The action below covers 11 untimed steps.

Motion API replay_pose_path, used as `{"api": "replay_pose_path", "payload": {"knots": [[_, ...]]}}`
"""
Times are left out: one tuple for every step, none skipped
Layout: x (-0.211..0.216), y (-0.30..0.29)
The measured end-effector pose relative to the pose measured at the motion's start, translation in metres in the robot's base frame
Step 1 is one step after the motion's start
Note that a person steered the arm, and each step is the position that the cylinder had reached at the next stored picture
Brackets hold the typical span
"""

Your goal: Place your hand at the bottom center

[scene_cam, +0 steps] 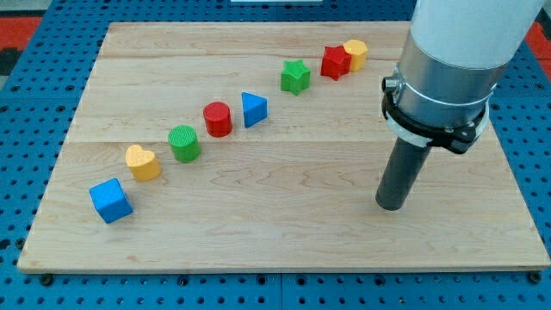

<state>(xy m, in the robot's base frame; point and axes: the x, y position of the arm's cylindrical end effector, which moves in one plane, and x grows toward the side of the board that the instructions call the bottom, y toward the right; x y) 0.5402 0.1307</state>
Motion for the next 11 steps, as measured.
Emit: {"api": "replay_pose_path", "payload": {"knots": [[0.000,-0.010],[0.000,-0.016],[0.003,-0.016],[0.015,-0.015],[0.016,-0.012],[0.020,-0.012],[0.024,-0.013],[0.064,-0.048],[0.077,-0.092],[0.078,-0.153],[0.078,-0.229]]}}
